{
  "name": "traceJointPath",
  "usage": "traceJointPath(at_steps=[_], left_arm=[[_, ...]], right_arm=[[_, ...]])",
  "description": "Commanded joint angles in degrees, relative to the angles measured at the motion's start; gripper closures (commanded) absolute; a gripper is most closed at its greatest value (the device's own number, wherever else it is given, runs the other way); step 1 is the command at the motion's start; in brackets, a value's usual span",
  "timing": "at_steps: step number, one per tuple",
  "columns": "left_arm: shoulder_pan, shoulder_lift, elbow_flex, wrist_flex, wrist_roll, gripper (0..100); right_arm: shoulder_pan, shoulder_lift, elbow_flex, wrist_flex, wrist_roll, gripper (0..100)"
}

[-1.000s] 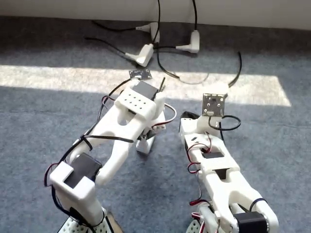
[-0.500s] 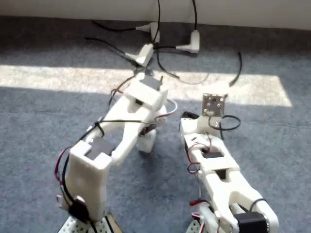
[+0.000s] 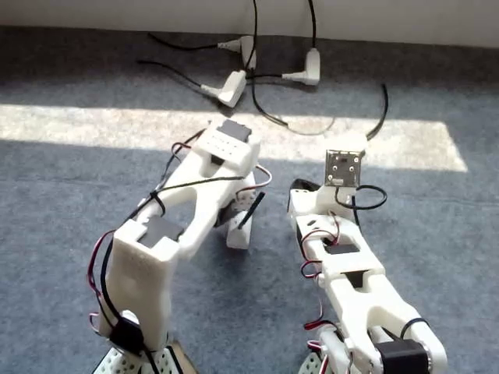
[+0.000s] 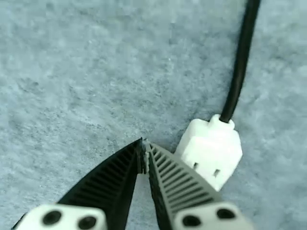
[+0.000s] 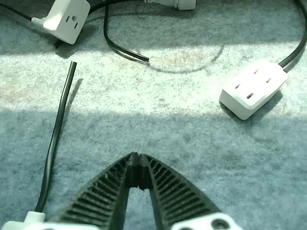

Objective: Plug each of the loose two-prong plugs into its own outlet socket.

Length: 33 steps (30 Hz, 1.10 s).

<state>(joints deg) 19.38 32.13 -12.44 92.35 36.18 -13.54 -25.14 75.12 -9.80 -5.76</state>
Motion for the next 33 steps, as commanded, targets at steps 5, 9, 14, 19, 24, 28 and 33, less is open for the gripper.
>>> traceJointPath(at_steps=[5,9,14,19,24,28,33], left_arm=[[-9.19,-0.84,-10.95,3.43,-6.77,91],[-6.11,-0.84,-14.55,5.89,-10.73,83],[3.21,-0.84,-15.78,5.63,-15.74,78],[6.73,-0.40,-15.43,5.63,-12.48,81],[6.20,-0.40,-12.44,5.63,-12.31,81],[6.02,-0.31,-5.67,3.34,-12.22,81],[5.58,-0.31,-1.98,0.00,-12.22,81]], right_arm=[[0.57,-0.66,-0.75,-1.19,-0.62,99.2],[0.57,-0.66,-0.84,-1.19,-0.62,99.2],[0.48,-0.66,-0.75,-1.19,-0.62,99.2],[0.48,-0.66,-0.75,-1.19,-0.62,99.2],[0.48,-0.66,-0.75,-1.19,-0.62,99.2],[0.48,-0.66,-0.75,-1.19,-0.62,99.2],[0.48,-0.66,-0.75,-1.19,-0.62,99.2]])
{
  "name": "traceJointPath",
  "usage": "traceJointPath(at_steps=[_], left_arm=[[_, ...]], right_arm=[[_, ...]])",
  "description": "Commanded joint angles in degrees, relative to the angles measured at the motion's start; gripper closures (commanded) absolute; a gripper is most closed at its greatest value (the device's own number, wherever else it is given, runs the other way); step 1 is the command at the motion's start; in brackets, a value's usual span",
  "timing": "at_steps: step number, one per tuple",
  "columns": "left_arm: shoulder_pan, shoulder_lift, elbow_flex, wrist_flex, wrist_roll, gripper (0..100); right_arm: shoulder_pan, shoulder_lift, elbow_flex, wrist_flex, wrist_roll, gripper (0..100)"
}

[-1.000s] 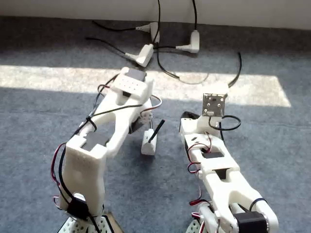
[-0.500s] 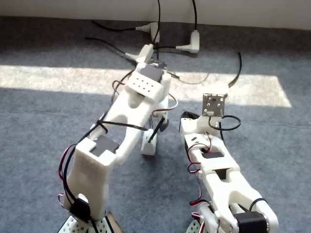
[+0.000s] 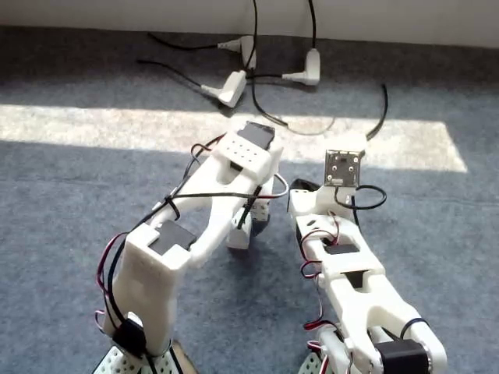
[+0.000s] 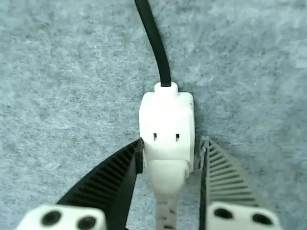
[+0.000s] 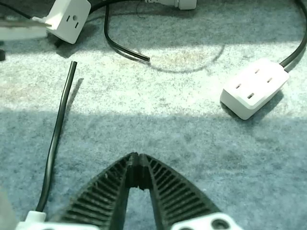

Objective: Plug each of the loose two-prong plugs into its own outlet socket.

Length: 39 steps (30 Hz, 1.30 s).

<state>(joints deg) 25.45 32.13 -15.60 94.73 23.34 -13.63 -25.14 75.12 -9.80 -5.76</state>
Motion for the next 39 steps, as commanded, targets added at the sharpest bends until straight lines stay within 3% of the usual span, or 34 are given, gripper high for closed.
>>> traceJointPath(at_steps=[1,9,14,18,23,27,32,39], left_arm=[[-0.40,-0.31,1.54,-2.64,0.62,81],[-2.77,-0.31,6.11,-9.58,0.62,81],[-2.95,-0.75,6.20,-12.84,0.44,99],[-3.82,-0.40,-1.45,-13.63,0.18,98],[-11.47,-0.31,-19.56,-16.88,0.09,99],[-14.20,0.57,-30.20,-26.46,-9.14,99],[-12.97,6.55,-34.33,-42.55,-23.12,99],[-10.51,20.35,-34.33,-65.05,-31.47,99]], right_arm=[[0.57,-0.66,-0.66,-1.19,-0.62,99.2],[0.57,-0.66,-0.66,-1.19,-0.62,99.2],[0.57,-0.66,-0.66,-1.19,-0.62,99.2],[0.66,-0.66,-0.57,-1.19,-0.62,99.2],[2.51,-0.66,-0.57,-1.19,-1.58,99.2],[5.67,-0.66,-0.92,-1.19,-7.82,99.2],[5.93,-0.66,-0.92,-1.19,-8.79,99.2],[6.20,-0.66,-0.84,-1.19,-9.05,98.9]])
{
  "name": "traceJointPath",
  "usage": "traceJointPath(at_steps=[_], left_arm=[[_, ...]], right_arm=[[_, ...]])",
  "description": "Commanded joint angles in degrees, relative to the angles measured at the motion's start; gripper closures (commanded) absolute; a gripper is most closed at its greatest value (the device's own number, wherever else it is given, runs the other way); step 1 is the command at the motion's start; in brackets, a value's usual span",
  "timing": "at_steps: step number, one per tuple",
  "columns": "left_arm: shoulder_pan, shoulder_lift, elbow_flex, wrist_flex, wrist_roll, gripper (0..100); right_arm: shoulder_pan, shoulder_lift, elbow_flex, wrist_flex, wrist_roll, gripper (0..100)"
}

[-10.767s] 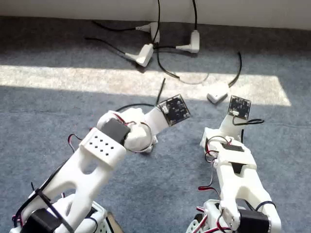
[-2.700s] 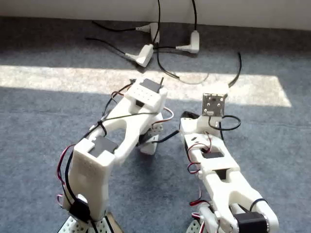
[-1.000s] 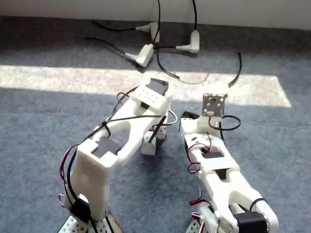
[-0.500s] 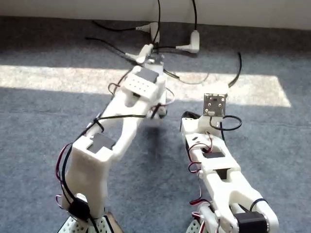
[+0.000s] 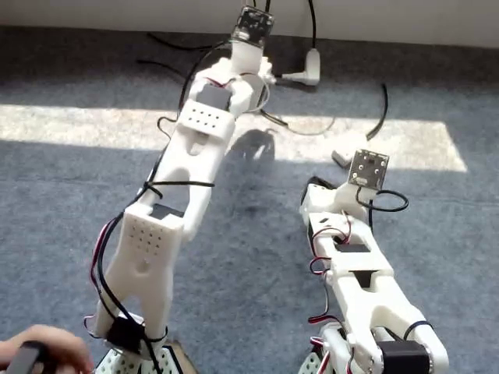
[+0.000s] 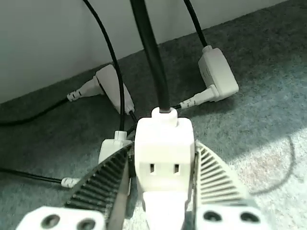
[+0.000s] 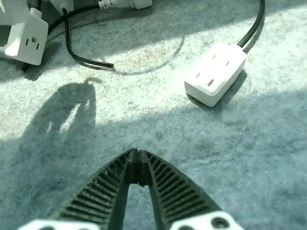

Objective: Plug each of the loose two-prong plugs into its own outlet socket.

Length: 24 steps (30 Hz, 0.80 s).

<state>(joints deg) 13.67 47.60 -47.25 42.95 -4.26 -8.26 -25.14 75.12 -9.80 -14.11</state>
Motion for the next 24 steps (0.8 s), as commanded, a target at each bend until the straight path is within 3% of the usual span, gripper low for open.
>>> traceJointPath(at_steps=[1,4,8,11,15,18,24], left_arm=[[1.19,6.99,-2.68,-16.35,-5.36,99],[1.01,12.00,-2.77,-21.89,-14.15,99],[0.92,14.29,-5.23,-21.01,-23.30,99],[1.10,14.46,-7.52,-16.53,-23.82,89],[2.24,14.37,-15.69,-2.20,-24.18,73],[2.07,14.37,-27.12,5.10,-24.18,74],[3.91,14.55,-45.05,9.41,-24.18,75]], right_arm=[[0.84,-0.66,-0.75,-1.19,-0.70,98.9],[0.84,-0.66,-0.84,-1.19,-0.70,98.9],[0.66,-0.66,-0.92,-1.19,-0.70,98.8],[0.66,-0.66,-0.92,-1.19,-0.70,98.8],[0.66,-0.66,-0.84,-1.19,-0.79,97.4],[0.66,-0.66,-0.75,-1.19,-0.79,90.9],[1.63,-0.66,-0.75,-1.19,-0.79,86.0]])
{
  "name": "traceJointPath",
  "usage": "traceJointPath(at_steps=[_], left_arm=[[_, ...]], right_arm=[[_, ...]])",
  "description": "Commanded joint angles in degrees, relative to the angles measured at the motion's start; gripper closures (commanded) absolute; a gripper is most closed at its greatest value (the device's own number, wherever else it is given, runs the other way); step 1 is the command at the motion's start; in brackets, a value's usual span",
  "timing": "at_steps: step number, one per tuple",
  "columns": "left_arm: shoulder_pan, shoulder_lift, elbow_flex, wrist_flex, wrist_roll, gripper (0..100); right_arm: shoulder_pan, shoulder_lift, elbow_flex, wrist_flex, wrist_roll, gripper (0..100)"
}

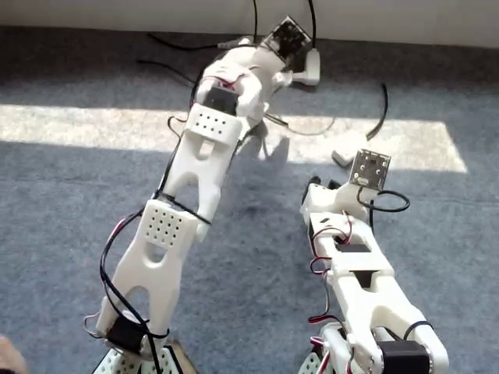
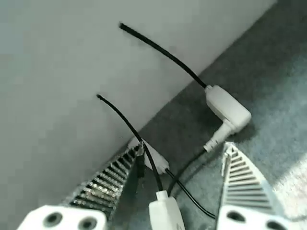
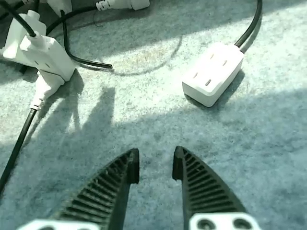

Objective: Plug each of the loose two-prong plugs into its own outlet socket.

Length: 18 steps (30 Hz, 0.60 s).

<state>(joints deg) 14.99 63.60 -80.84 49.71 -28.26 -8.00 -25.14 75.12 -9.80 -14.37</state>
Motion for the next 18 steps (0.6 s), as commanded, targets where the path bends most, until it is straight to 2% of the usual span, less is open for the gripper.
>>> traceJointPath(at_steps=[1,4,8,11,18], left_arm=[[3.56,-1.45,-12.44,3.69,-0.18,75],[7.34,-1.27,-12.88,6.86,0.09,75],[12.62,-0.84,-11.21,9.23,0.00,75],[13.49,-0.48,-9.54,7.56,0.00,75],[13.14,4.26,-3.12,3.69,0.00,75]], right_arm=[[2.59,-0.75,-0.75,-1.19,-0.62,86.0],[7.96,-3.91,-0.48,-1.19,-3.96,86.0],[19.82,-11.91,3.47,2.68,-10.20,86.0],[26.86,-18.42,6.46,7.78,-10.37,86.0],[35.47,-33.27,12.18,22.37,-9.93,86.0]])
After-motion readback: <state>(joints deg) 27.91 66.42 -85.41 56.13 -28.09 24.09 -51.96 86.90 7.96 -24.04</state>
